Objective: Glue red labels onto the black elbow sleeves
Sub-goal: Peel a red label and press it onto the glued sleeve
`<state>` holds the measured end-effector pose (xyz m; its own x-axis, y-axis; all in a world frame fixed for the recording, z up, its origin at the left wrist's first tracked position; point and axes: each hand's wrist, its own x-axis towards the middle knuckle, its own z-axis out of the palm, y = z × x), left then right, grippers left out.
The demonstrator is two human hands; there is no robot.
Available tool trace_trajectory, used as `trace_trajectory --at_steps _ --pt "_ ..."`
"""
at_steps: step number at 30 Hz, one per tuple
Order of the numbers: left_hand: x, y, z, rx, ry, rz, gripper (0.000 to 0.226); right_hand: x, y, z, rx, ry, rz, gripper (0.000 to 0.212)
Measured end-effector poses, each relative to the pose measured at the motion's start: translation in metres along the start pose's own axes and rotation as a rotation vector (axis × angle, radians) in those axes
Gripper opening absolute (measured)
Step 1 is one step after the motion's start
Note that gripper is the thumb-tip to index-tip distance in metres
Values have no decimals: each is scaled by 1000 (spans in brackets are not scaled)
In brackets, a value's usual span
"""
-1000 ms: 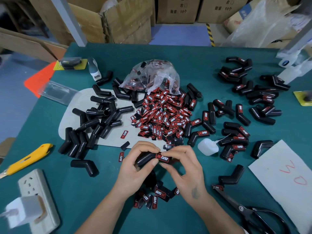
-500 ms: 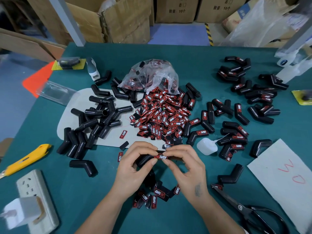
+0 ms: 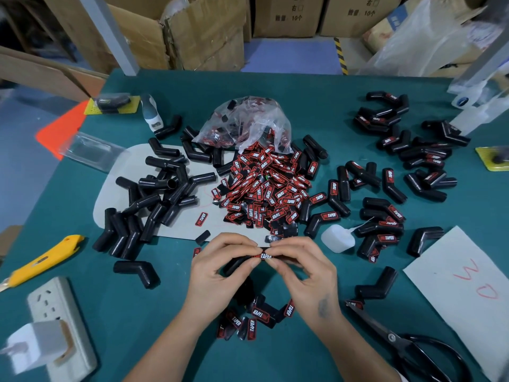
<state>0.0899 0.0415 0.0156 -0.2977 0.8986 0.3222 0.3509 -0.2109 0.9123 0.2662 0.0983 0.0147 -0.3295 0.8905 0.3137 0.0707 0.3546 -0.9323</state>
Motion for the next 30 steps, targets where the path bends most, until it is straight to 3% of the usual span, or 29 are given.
trace_trajectory --at_steps 30 --pt "-6 -2 5 90 22 65 11 -1 2 2 -5 -2 1 9"
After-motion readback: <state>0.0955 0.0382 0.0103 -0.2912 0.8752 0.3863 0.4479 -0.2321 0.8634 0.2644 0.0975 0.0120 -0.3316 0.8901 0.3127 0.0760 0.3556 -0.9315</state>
